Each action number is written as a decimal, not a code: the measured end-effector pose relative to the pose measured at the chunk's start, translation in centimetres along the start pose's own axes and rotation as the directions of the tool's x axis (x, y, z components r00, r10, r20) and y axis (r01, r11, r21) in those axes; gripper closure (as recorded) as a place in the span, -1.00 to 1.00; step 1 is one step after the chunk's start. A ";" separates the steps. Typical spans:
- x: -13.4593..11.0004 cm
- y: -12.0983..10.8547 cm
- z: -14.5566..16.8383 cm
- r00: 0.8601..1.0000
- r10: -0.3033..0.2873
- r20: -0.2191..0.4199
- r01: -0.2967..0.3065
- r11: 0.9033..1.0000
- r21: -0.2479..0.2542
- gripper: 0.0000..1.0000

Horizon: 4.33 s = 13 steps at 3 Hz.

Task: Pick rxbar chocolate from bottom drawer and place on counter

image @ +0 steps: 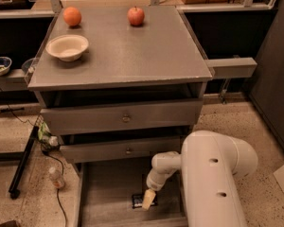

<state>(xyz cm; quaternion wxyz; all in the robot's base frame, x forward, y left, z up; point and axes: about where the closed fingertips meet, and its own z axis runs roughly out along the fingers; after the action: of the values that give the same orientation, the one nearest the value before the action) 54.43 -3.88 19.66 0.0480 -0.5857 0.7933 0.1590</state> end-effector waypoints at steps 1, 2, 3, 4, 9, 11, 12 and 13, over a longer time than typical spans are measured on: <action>2.1 1.3 2.4 0.999 -0.001 0.033 0.002 0.999 -0.040 -1.00; 0.4 0.4 6.1 0.998 0.019 0.054 -0.015 0.997 -0.073 -1.00; 0.4 0.3 6.2 0.998 0.020 0.055 -0.016 0.997 -0.074 -1.00; 0.9 1.0 6.7 0.999 0.006 0.051 -0.001 0.996 -0.089 -1.00; 1.7 1.7 7.4 0.999 0.008 0.042 -0.003 0.994 -0.113 0.43; 1.9 2.5 6.5 0.999 0.000 0.049 0.006 0.992 -0.129 1.00; 1.6 2.9 5.0 0.998 0.028 0.064 -0.017 0.986 -0.168 1.00; 0.9 2.9 2.9 0.996 0.046 0.078 -0.030 0.981 -0.192 1.00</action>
Offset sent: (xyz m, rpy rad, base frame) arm -0.0329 -0.0194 -0.0420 0.0645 0.0364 0.0001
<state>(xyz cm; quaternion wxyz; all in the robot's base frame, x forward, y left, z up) 51.08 -3.03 17.22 0.0213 -0.5652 0.7829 0.2592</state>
